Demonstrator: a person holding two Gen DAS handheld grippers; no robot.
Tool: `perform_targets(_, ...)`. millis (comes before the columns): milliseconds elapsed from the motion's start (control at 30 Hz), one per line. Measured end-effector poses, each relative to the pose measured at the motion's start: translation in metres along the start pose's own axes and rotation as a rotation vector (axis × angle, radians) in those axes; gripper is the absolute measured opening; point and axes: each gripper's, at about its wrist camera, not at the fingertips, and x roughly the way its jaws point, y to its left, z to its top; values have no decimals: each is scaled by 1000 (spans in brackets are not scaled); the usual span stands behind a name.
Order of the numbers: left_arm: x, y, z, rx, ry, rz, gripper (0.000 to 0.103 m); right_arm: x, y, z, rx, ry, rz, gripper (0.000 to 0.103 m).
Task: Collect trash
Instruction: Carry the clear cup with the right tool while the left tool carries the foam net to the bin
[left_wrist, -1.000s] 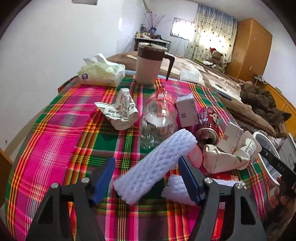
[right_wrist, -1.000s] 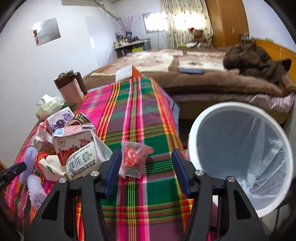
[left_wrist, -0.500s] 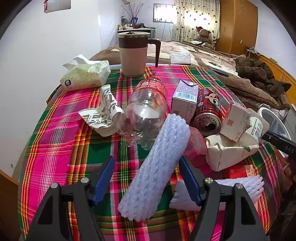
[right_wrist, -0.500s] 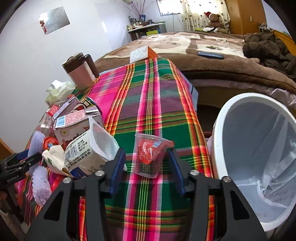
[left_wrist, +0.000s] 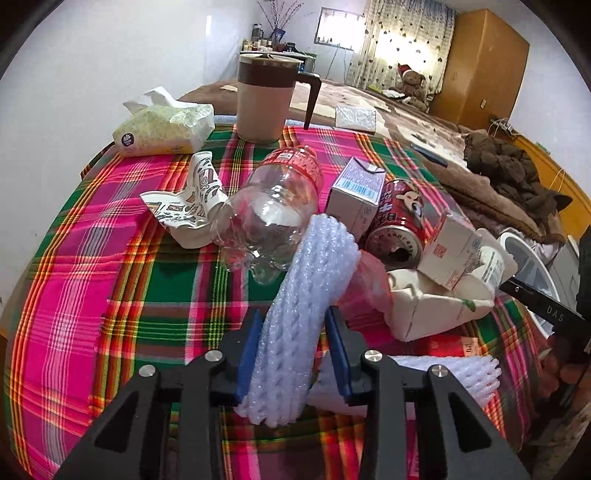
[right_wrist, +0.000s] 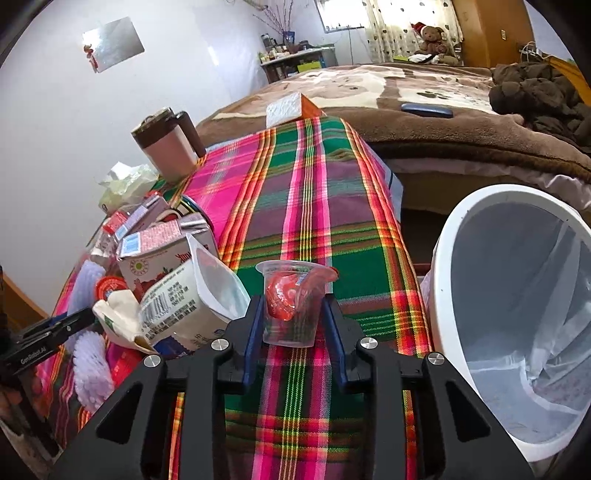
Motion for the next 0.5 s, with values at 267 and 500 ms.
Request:
perform_targets(267, -12, -2, -1, -20, -38, -1, 30, -11, 4, 2, -13, -52, 18, 33)
perform_targets(500, -29, 0, 2, -45, -88, 14, 30, -23, 8, 5, -26, -92, 43, 33)
